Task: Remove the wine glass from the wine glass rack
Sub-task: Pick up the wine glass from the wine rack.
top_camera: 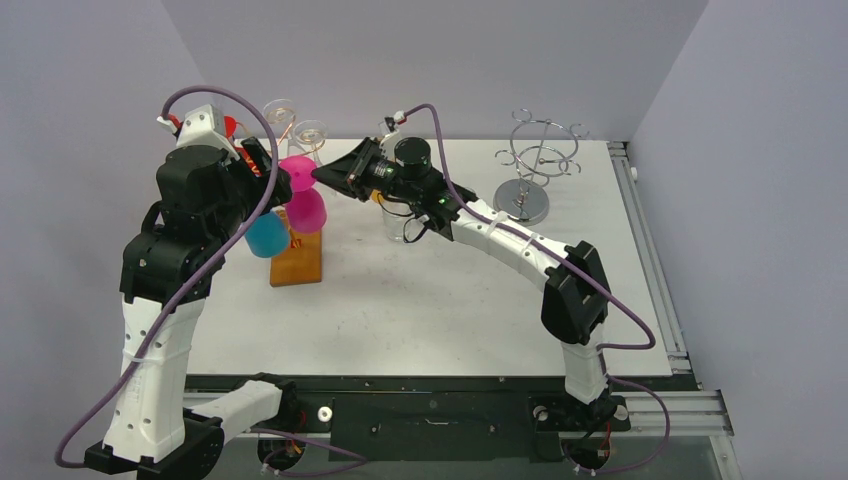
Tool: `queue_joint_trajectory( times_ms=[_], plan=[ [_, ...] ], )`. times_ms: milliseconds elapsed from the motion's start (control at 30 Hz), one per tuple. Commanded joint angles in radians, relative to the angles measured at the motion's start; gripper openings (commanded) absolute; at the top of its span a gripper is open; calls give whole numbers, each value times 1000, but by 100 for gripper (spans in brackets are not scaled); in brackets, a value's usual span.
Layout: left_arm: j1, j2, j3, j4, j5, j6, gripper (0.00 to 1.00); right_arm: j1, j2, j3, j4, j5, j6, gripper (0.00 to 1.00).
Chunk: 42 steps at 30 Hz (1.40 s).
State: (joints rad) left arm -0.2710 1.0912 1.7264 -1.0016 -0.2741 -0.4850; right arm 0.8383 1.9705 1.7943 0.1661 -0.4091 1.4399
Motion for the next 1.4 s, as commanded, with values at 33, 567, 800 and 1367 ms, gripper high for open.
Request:
queue_joint_trajectory(
  times_ms=[33,567,800,1367],
  plan=[
    [7,-2,-1,39,12,8,62,-1,-77,-10,65,-6,6,0],
    [7,-2,-5,43,18,5,62,14,-80,13,-7,-24,-44,0],
    [7,-3,-12,47,26,1,62,21,-73,36,-36,-36,-70,0],
    [7,0,-10,51,33,-4,62,30,-28,133,-89,-56,-96,0]
  ],
)
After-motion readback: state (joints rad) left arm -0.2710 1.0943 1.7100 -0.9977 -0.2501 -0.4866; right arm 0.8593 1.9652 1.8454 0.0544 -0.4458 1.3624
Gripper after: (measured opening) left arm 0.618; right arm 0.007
